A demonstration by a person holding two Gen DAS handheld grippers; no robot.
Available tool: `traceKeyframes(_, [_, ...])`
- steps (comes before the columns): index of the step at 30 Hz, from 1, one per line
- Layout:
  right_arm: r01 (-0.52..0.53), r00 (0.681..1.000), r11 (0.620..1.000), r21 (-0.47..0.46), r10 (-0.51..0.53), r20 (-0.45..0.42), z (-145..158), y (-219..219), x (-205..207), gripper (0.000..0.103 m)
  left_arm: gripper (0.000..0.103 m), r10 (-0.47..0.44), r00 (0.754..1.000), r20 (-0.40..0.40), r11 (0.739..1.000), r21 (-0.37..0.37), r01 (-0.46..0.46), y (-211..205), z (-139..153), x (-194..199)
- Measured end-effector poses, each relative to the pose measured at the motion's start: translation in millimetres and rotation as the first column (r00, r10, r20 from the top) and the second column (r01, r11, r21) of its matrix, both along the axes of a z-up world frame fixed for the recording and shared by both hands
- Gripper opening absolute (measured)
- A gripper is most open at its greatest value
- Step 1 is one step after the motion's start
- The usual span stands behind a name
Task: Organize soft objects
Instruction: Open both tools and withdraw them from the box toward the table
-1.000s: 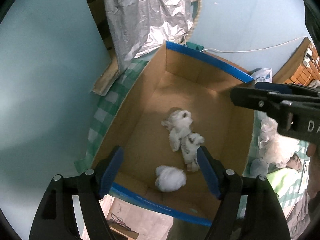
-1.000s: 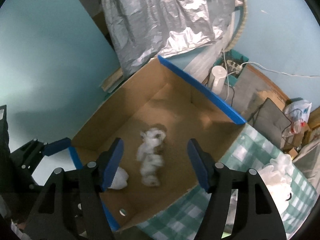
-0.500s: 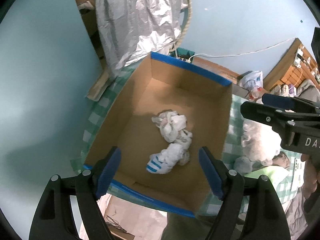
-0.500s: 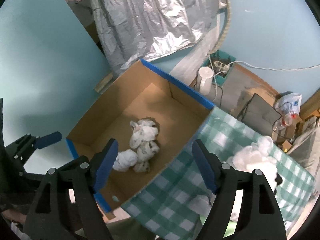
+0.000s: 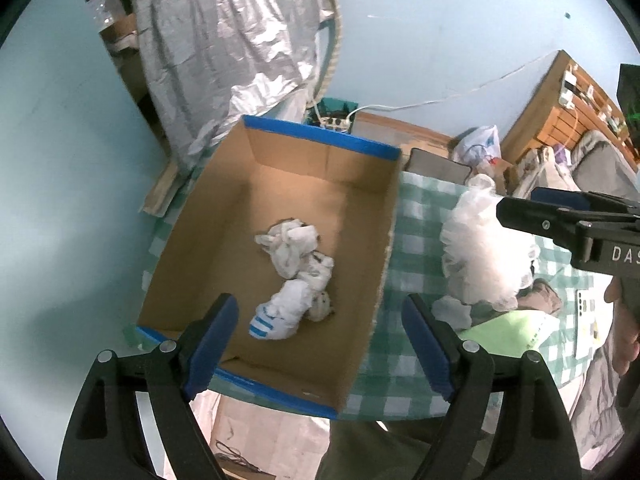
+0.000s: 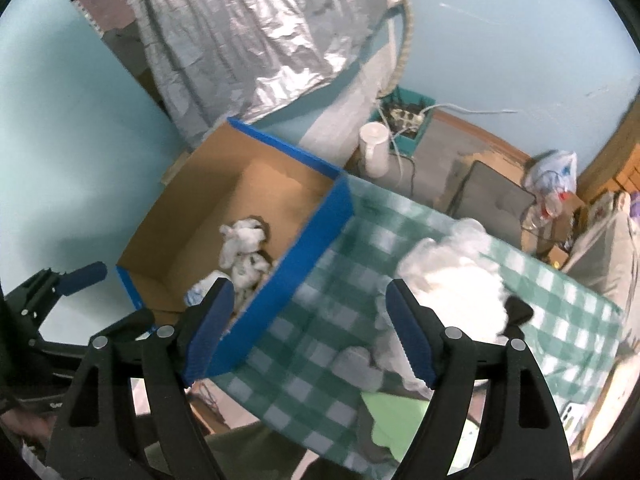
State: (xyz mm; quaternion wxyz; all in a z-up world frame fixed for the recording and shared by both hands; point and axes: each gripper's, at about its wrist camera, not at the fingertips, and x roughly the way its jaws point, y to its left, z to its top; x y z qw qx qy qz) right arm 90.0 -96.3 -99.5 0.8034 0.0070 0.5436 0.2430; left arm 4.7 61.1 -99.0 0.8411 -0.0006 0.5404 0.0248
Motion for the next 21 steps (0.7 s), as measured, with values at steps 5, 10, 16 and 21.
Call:
traceKeyframes(5, [0.039, 0.999, 0.999, 0.004, -0.039, -0.014, -1.8, -28.5, -4.2, 0.078, 0.085, -0.031, 1.000, -0.004, 0.999, -0.010, 0.030, -18.9, 0.3, -0.2])
traceKeyframes(10, [0.074, 0.997, 0.997, -0.004, -0.074, -0.025, -4.7, -54.5, -8.6, 0.079, 0.085, -0.070, 0.997, -0.015, 0.997, -0.014, 0.070, -37.8, -3.5, 0.2])
traceKeyframes(16, [0.119, 0.992, 0.993, -0.010, -0.120, -0.046, -10.9, -83.2, -12.8, 0.079, 0.085, -0.106, 0.994, -0.029, 0.994, -0.029, 0.106, -58.9, -8.1, 1.0])
traceKeyframes(21, [0.144, 0.988, 0.990, -0.013, -0.144, -0.052, -13.8, -101.6, -16.3, 0.079, 0.085, -0.121, 0.992, -0.039, 0.992, -0.034, 0.120, -70.6, -11.4, 3.8])
